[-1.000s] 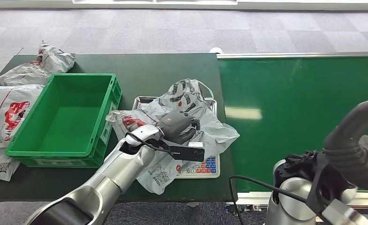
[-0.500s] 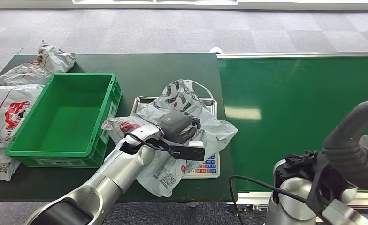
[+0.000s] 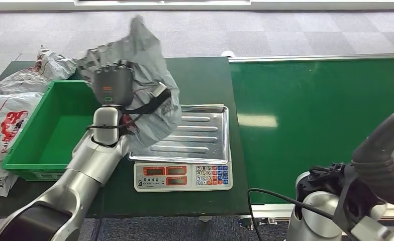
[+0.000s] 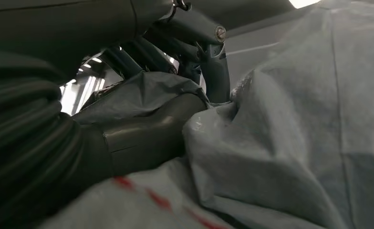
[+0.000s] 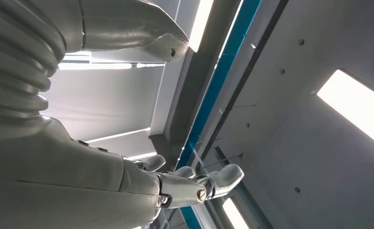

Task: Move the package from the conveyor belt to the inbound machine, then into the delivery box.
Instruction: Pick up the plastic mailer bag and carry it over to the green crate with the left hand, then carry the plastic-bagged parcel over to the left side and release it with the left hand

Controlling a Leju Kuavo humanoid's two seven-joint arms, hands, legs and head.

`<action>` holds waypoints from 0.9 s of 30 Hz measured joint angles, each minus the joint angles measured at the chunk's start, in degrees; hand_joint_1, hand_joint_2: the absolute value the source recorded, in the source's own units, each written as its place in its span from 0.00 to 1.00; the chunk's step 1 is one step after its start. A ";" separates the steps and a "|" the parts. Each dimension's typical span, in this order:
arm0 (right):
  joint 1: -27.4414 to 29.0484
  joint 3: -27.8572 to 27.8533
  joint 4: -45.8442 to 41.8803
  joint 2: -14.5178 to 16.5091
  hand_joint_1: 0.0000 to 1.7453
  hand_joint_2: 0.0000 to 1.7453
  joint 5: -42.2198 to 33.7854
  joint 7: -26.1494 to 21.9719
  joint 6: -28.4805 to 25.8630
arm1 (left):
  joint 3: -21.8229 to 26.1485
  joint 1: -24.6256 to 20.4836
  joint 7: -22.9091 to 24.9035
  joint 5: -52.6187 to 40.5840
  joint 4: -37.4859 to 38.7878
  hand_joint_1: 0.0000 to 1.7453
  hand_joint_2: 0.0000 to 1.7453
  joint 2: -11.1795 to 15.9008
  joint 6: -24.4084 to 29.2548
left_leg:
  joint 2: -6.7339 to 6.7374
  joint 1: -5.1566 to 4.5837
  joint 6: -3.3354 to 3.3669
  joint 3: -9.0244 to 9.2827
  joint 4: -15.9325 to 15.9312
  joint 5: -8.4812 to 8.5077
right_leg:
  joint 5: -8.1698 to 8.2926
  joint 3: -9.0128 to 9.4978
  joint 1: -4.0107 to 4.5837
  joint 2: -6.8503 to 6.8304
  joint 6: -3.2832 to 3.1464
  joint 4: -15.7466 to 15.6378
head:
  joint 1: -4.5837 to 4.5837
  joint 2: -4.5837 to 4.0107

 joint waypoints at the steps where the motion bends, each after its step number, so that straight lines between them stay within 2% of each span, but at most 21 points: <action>1: 0.01 -0.01 -0.08 0.00 0.00 1.00 0.16 0.00 0.01 | 1.42 -0.13 -0.04 -0.16 -0.57 1.00 1.00 1.10 -0.01 | -0.13 0.02 -0.03 0.00 -0.02 0.04 | -0.02 0.03 0.03 -0.11 -0.02 0.01 | 0.00 0.00; 4: 0.01 -0.01 -0.22 0.00 0.00 1.00 0.50 -0.01 0.01 | 4.13 0.41 -1.63 -0.60 -1.80 1.00 1.00 3.07 -0.28 | -0.56 0.07 -0.12 -0.13 -0.03 0.15 | -0.07 0.08 0.10 -0.50 -0.06 0.05 | 0.04 0.00; 7: 0.02 -0.01 -0.28 0.00 0.00 1.00 0.55 -0.02 0.00 | 5.67 1.01 -0.65 -0.79 -2.56 1.00 1.00 4.45 -0.45 | -0.53 0.06 -0.14 -0.15 -0.03 0.16 | -0.05 0.06 0.05 -0.48 -0.05 0.05 | 0.04 0.00; 15: 0.02 -0.01 -0.29 0.00 0.00 1.00 0.49 -0.02 0.02 | 5.24 0.89 7.52 -0.81 -1.76 1.00 1.00 7.92 -2.63 | -0.46 0.00 -0.13 -0.12 -0.02 0.15 | -0.04 0.03 0.03 -0.47 -0.04 0.05 | 0.03 0.00; 27: 0.02 -0.01 -0.29 0.00 0.00 1.00 0.49 -0.02 0.02 | 4.50 0.73 8.05 -0.82 -0.01 1.00 1.00 9.35 -3.28 | -0.45 0.00 -0.14 -0.13 -0.02 0.16 | -0.04 0.02 0.04 -0.46 -0.04 0.05 | 0.03 0.00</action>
